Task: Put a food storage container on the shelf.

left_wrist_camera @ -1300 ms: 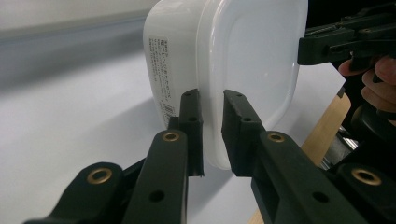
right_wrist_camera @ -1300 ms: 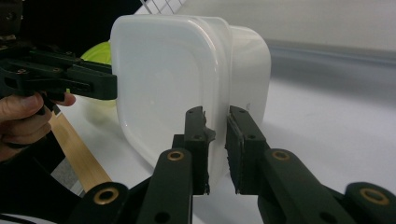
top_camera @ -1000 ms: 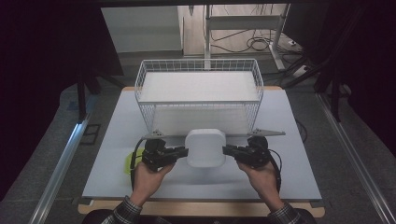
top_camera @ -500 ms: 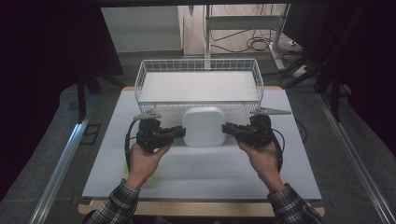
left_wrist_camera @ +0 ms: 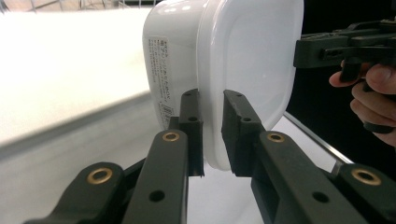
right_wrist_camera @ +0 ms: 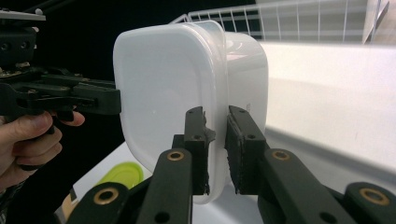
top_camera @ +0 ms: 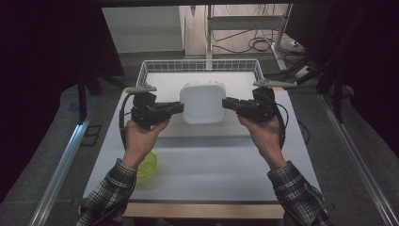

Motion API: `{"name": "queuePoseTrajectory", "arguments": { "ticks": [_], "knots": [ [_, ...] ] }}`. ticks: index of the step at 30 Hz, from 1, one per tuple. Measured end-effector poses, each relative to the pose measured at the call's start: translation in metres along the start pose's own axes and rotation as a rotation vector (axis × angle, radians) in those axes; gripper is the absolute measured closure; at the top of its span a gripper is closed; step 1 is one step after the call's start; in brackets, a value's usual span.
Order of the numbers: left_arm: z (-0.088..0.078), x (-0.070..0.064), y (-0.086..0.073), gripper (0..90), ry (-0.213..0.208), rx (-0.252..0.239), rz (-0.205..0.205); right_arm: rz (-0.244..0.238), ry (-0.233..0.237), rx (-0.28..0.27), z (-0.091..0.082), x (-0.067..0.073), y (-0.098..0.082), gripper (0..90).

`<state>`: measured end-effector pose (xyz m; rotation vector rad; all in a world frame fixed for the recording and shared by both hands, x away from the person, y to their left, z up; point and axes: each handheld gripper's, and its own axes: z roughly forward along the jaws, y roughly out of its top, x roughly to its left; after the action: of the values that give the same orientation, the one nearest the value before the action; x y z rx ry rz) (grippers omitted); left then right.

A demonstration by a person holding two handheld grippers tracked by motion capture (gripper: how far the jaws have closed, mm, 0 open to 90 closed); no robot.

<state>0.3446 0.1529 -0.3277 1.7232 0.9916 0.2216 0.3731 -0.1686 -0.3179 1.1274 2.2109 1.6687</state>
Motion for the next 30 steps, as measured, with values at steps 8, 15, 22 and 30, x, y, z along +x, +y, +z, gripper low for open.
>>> {"name": "queuePoseTrajectory", "arguments": {
  "ticks": [8, 15, 22, 30],
  "knots": [
    [0.005, 0.014, 0.03, 79.3, -0.013, -0.005, -0.002, 0.007, -0.01, -0.019, 0.008, -0.006, 0.029, 78.9],
    [0.017, 0.03, 0.042, 79.3, -0.044, -0.012, -0.033, 0.039, -0.03, -0.015, 0.019, -0.02, 0.044, 78.6],
    [0.029, 0.036, 0.042, 77.9, -0.011, 0.005, -0.033, 0.054, -0.055, 0.007, 0.028, -0.027, 0.046, 78.0],
    [0.032, 0.038, 0.037, 70.5, 0.012, -0.043, -0.018, 0.038, -0.035, 0.027, 0.033, -0.026, 0.047, 73.7]
  ]
}}
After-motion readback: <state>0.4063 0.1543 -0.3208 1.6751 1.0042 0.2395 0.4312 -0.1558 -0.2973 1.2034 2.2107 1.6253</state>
